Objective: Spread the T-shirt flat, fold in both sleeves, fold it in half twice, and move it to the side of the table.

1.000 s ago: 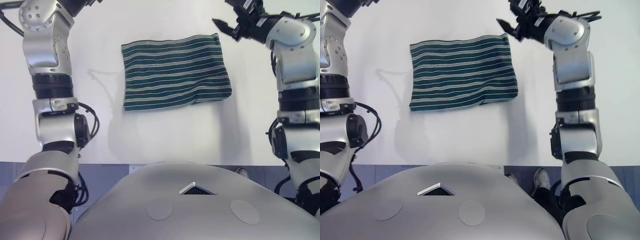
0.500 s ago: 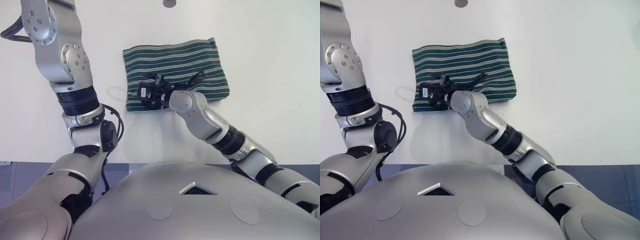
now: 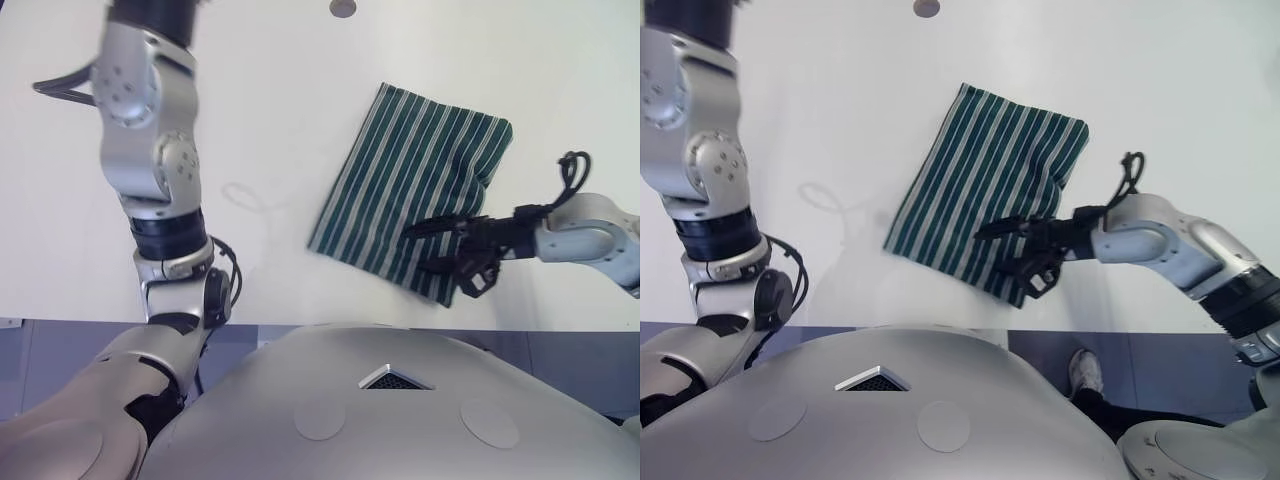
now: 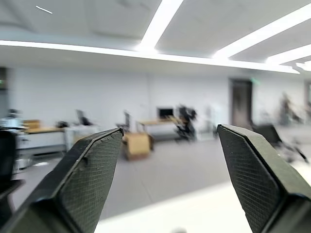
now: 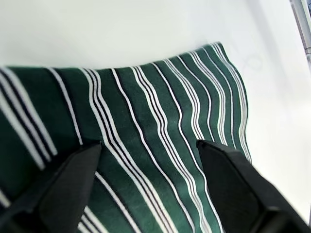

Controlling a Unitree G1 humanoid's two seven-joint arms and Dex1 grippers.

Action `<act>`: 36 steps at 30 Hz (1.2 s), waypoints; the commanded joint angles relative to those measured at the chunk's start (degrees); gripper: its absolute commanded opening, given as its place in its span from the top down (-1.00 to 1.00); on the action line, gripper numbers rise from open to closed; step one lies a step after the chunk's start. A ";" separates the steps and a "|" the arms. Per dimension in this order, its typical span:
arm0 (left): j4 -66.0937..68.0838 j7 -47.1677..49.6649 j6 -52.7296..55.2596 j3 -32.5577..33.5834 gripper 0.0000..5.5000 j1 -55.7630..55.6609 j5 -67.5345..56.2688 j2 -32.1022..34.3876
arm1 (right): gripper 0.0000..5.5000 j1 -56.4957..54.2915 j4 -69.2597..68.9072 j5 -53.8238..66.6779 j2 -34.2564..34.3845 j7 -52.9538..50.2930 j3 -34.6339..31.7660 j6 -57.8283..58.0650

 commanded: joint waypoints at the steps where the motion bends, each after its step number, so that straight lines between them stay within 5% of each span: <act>1: -8.07 -9.20 2.95 -8.13 -0.30 12.89 2.92 9.80 | -0.34 -1.30 13.60 -8.28 -3.33 0.76 -3.15 -9.96; 4: -10.80 -17.80 -2.59 -12.13 -0.30 24.22 6.61 19.37 | -0.34 -1.91 18.74 -7.40 -3.13 -2.30 -7.17 -18.57; 9: -2.89 -16.66 -25.98 -16.79 -0.30 32.98 22.75 23.84 | -0.34 -4.83 21.76 3.05 1.02 -12.28 -17.46 -25.75; 16: 6.49 -10.18 -49.78 -28.32 -0.62 25.59 53.70 24.11 | -0.35 -0.35 42.15 -5.73 0.46 -17.36 -28.74 -31.01; 22: 16.24 -6.49 -52.48 -37.03 -0.96 18.74 69.85 18.63 | -0.35 -1.01 50.04 -21.35 0.70 -19.08 -34.27 -39.11; 32: 24.97 -8.67 -48.31 -44.08 -0.96 11.44 76.28 14.62 | -0.35 4.48 45.65 -40.67 -1.78 -31.41 -34.78 -39.33; 36: 26.45 -9.73 -48.69 -45.67 -0.96 10.65 75.55 14.32 | -0.35 6.70 39.18 -51.69 2.42 -37.25 -33.01 -37.90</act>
